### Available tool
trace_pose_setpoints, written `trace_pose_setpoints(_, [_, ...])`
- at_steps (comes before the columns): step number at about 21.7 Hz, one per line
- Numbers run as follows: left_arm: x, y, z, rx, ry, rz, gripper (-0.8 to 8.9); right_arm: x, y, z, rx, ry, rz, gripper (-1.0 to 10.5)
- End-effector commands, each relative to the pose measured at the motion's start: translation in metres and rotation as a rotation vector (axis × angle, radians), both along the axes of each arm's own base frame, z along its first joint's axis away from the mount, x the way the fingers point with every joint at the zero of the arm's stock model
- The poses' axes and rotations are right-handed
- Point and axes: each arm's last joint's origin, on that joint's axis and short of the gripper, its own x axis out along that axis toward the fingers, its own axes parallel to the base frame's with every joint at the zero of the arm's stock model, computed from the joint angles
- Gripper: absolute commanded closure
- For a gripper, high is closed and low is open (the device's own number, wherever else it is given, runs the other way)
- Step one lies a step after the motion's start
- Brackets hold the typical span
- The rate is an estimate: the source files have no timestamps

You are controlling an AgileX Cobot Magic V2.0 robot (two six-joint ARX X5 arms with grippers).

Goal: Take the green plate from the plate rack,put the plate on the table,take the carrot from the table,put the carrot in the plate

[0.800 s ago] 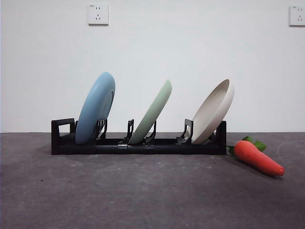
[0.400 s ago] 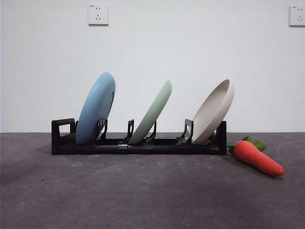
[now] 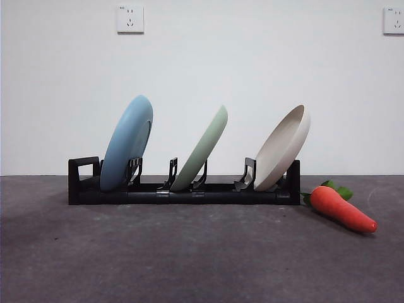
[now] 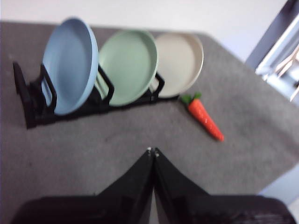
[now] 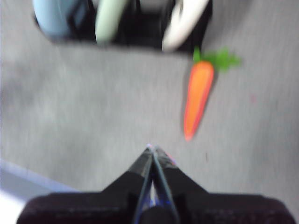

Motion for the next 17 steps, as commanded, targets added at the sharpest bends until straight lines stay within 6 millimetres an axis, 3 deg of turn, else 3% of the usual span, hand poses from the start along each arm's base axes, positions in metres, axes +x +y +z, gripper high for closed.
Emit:
trace_pose_setpoints(1, [0.001,0.0,0.004,0.068,0.02,-0.039,8.21,0.002,0.0,0.001,-0.035,0.035,0.038,9.6])
trace_pose_setpoints(4, [0.004,0.0,0.006,0.067,0.048,-0.038,8.11,0.005,0.001,0.001,-0.036,0.043,0.037,9.4])
trace_pose_setpoints(5, [0.004,0.0,0.006,0.066,0.048,-0.038,7.63,0.005,0.001,0.001,-0.035,0.041,0.037,8.9])
trace_pose_setpoints(8, [0.005,0.0,0.006,0.059,0.05,-0.033,2.25,0.005,0.001,0.001,-0.028,0.045,0.027,4.0])
trace_pose_setpoints(9, [0.005,0.0,0.006,0.059,0.047,-0.033,1.89,0.005,0.001,0.001,-0.026,0.046,0.026,3.1])
trace_pose_setpoints(13, [0.01,-0.001,0.011,0.034,0.016,-0.05,1.89,0.005,0.001,0.001,-0.024,0.048,0.024,3.2])
trace_pose_setpoints(17, [0.032,-0.007,0.028,0.007,-0.022,-0.117,1.89,0.005,0.001,0.001,-0.023,0.049,0.023,3.2])
